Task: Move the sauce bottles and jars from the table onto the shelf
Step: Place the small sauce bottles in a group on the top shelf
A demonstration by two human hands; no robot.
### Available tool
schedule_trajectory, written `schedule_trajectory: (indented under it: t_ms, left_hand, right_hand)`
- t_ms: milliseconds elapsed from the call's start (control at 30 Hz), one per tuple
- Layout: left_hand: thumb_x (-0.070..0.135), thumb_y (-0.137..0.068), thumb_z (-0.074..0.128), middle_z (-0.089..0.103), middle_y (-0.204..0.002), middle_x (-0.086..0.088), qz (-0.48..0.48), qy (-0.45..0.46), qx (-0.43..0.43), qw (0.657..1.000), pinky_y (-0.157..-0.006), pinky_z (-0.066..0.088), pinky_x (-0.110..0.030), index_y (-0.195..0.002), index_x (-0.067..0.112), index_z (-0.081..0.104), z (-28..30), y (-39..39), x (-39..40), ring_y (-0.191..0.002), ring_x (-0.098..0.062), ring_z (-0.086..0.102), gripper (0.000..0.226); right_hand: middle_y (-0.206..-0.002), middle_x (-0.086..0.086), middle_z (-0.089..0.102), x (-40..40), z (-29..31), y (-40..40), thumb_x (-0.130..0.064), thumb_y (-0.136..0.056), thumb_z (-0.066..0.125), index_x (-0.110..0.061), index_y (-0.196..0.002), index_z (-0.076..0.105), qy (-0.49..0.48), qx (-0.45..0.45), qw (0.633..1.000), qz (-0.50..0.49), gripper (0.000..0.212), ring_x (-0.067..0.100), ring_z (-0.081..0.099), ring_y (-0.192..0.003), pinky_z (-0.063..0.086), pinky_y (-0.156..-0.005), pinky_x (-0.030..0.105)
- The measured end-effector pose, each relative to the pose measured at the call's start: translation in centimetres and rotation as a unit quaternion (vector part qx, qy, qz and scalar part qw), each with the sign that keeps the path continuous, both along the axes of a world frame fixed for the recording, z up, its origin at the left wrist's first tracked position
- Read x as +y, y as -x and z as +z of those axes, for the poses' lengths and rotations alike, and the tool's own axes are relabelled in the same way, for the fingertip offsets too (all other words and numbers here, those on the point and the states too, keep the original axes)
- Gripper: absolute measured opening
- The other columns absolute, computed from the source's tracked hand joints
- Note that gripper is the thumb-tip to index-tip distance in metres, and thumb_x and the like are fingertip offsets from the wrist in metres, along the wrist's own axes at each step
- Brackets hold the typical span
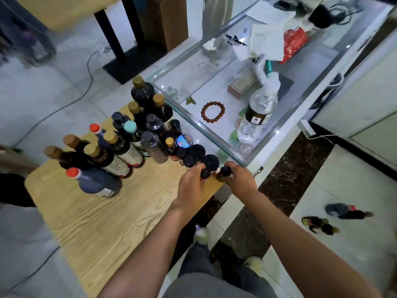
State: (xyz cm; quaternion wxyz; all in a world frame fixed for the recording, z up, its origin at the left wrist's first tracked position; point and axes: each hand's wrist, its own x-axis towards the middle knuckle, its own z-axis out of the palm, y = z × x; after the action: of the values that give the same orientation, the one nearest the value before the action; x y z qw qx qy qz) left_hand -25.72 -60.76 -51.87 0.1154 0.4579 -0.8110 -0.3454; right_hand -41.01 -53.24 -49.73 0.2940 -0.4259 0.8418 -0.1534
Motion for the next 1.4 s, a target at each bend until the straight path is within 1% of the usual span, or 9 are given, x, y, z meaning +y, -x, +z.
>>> schedule_trajectory:
  t_ms: [167, 333, 600, 767, 900, 1033, 1200, 1267, 1400]
  left_hand:
    - [0.000, -0.077, 0.075, 0.069, -0.104, 0.003, 0.028, -0.054, 0.108, 0.992, -0.087, 0.054, -0.035, -0.110, 0.016, 0.063, 0.0, -0.7, 1.0, -0.099, -0.010, 0.064, 0.038]
    - [0.013, -0.075, 0.082, 0.067, -0.099, 0.016, 0.046, -0.090, 0.177, 0.979, -0.088, 0.049, -0.017, -0.103, 0.026, 0.064, 3.3, 0.3, 2.1, -0.094, 0.008, 0.061, 0.036]
    - [0.006, -0.076, 0.080, 0.072, -0.094, 0.001, 0.035, -0.175, 0.300, 0.937, -0.076, 0.054, -0.020, -0.102, 0.018, 0.066, 12.9, 5.1, 5.2, -0.086, -0.007, 0.067, 0.032]
    - [0.017, -0.074, 0.083, 0.068, -0.089, 0.014, -0.034, -0.144, 0.292, 0.945, -0.076, 0.052, -0.018, -0.106, 0.022, 0.066, 16.1, 9.9, 8.3, -0.082, 0.007, 0.063, 0.037]
    - [0.030, -0.069, 0.086, 0.072, -0.096, 0.008, -0.107, -0.142, 0.290, 0.940, -0.083, 0.054, -0.025, -0.108, 0.031, 0.069, 17.5, 14.8, 12.2, -0.094, -0.007, 0.067, 0.042]
    - [0.031, -0.071, 0.084, 0.072, -0.098, 0.007, -0.214, -0.131, 0.286, 0.925, -0.083, 0.054, -0.024, -0.106, 0.022, 0.072, 19.2, 19.9, 18.4, -0.093, -0.007, 0.067, 0.038]
    - [0.026, -0.073, 0.084, 0.070, -0.090, 0.015, -0.335, -0.143, 0.294, 0.884, -0.080, 0.053, -0.019, -0.093, 0.037, 0.067, 21.4, 25.3, 28.5, -0.085, 0.004, 0.065, 0.029]
    - [0.030, -0.072, 0.084, 0.071, -0.094, 0.013, -0.379, -0.147, 0.295, 0.865, -0.085, 0.056, -0.028, -0.096, 0.036, 0.068, 22.0, 27.4, 33.0, -0.090, -0.001, 0.067, 0.029]
    - [0.036, -0.071, 0.084, 0.072, -0.103, 0.008, -0.467, -0.177, 0.290, 0.816, -0.087, 0.057, -0.036, -0.108, 0.026, 0.068, 24.4, 30.8, 41.8, -0.098, -0.005, 0.068, 0.042]
  right_hand:
    - [-0.110, 0.001, 0.067, 1.6, -0.1, 1.1, -0.012, -0.082, 0.072, -0.021, -0.115, 0.063, 0.022, -0.085, 0.995, -0.036, 0.036, 0.022, 0.062, -0.101, 0.049, -0.085, 0.031]
    - [-0.103, -0.004, 0.071, 3.5, 3.6, 1.9, -0.010, -0.076, 0.080, -0.018, -0.109, 0.069, 0.114, -0.186, 0.972, -0.085, 0.036, 0.011, 0.066, -0.095, 0.050, -0.088, 0.025]
    - [-0.093, 0.003, 0.075, 8.1, 11.2, 4.4, -0.012, -0.072, 0.085, -0.014, -0.100, 0.076, 0.268, -0.255, 0.913, -0.173, 0.030, 0.011, 0.066, -0.083, 0.056, -0.080, 0.023]
    - [-0.098, 0.005, 0.073, 13.5, 15.0, 6.5, -0.015, -0.077, 0.083, -0.010, -0.109, 0.074, 0.361, -0.220, 0.880, -0.215, 0.034, 0.019, 0.066, -0.088, 0.057, -0.081, 0.025]
    - [-0.107, 0.007, 0.072, 19.6, 17.1, 8.3, -0.014, -0.079, 0.081, -0.010, -0.114, 0.072, 0.401, -0.178, 0.851, -0.289, 0.037, 0.014, 0.069, -0.096, 0.054, -0.083, 0.019]
    - [-0.101, 0.007, 0.072, 26.8, 18.7, 10.1, -0.010, -0.079, 0.080, -0.007, -0.115, 0.071, 0.440, -0.143, 0.799, -0.385, 0.037, 0.000, 0.068, -0.082, 0.051, -0.075, 0.014]
    - [-0.081, -0.004, 0.073, 37.7, 20.6, 11.2, -0.008, -0.082, 0.077, -0.012, -0.105, 0.073, 0.470, -0.055, 0.730, -0.492, 0.024, 0.002, 0.063, -0.068, 0.052, -0.065, 0.018]
    - [-0.087, 0.007, 0.075, 42.3, 21.4, 11.5, -0.012, -0.082, 0.077, -0.018, -0.102, 0.073, 0.472, -0.015, 0.712, -0.520, 0.021, 0.009, 0.064, -0.073, 0.056, -0.065, 0.027]
    - [-0.098, 0.001, 0.075, 50.9, 23.1, 12.0, -0.015, -0.083, 0.077, -0.013, -0.112, 0.072, 0.486, 0.066, 0.683, -0.541, 0.030, 0.003, 0.068, -0.085, 0.051, -0.077, 0.017]
